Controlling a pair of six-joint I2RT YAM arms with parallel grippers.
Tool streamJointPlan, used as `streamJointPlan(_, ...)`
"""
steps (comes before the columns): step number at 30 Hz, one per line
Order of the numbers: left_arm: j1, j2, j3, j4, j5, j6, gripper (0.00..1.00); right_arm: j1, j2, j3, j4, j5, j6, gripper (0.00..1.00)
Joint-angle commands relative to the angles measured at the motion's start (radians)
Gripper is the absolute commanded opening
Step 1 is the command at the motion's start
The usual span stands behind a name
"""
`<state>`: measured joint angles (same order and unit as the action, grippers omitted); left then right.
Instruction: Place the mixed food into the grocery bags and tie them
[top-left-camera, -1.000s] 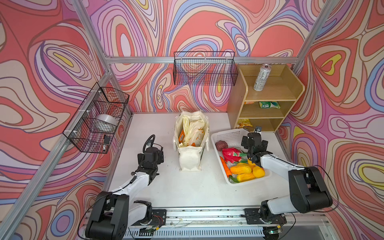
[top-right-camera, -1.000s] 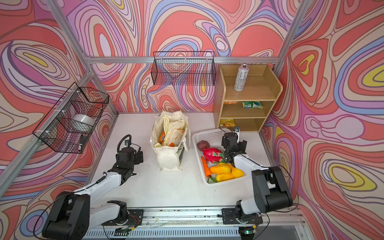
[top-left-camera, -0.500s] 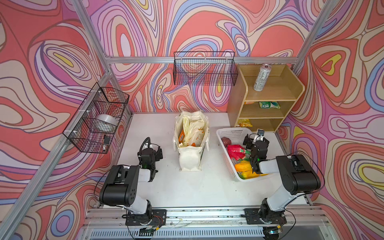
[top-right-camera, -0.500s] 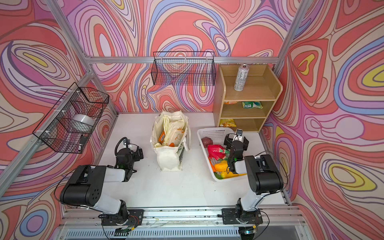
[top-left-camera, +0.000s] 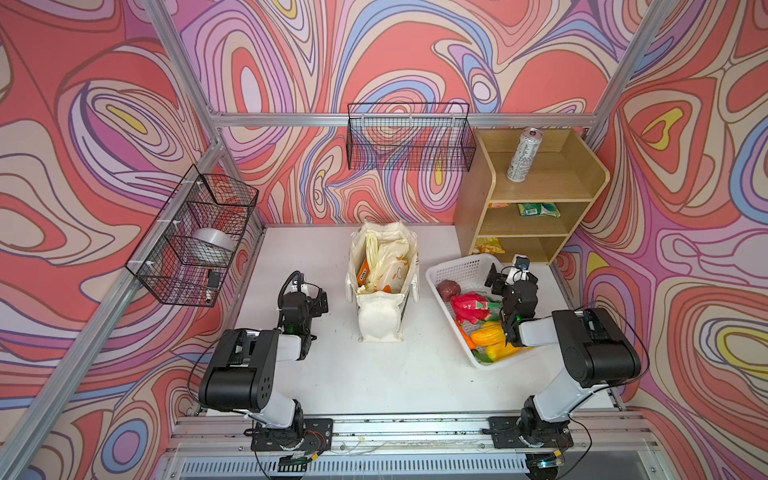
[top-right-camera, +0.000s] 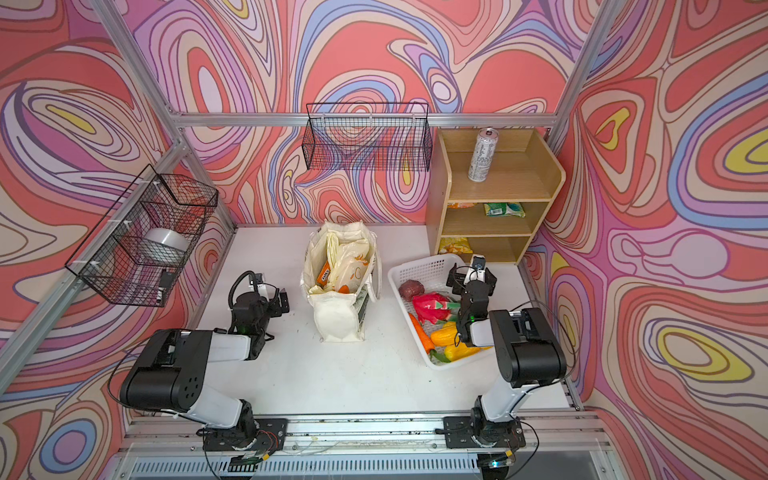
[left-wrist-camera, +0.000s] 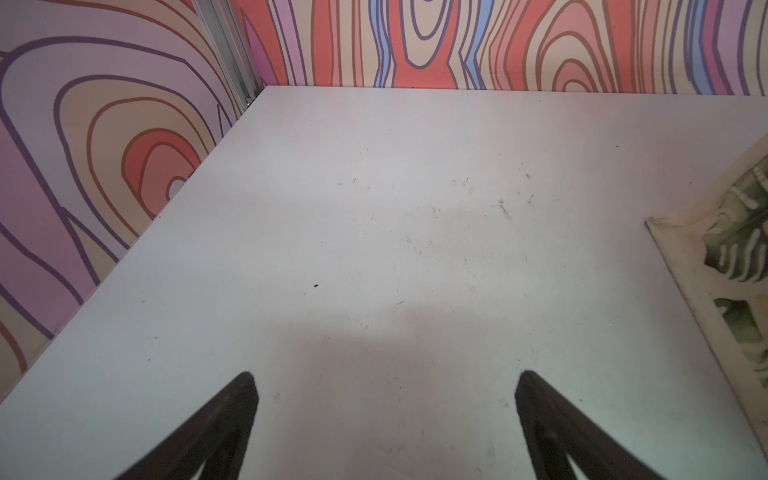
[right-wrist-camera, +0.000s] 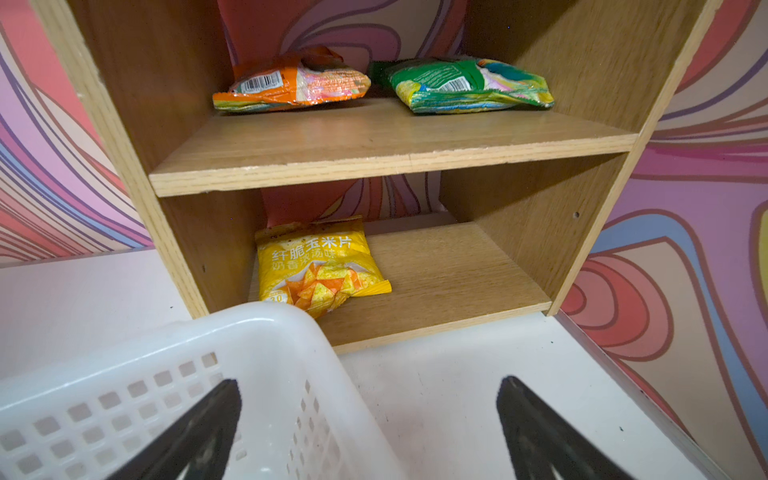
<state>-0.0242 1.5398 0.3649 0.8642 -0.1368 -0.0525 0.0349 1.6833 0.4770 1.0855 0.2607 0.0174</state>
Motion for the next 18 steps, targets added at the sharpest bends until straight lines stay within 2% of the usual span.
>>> streamJointPlan(1, 0.006, 0.005, 0.002, 0.046, 0.009, 0.016, 1.0, -0.004, 0.027, -0.022, -0.098, -0.018, 0.031, 0.98)
streamJointPlan(18, 0.006, 0.001, 0.004, 0.037, 0.008, 0.016, 1.0, -0.004, 0.029, -0.02, -0.104, -0.025, 0.032, 0.98)
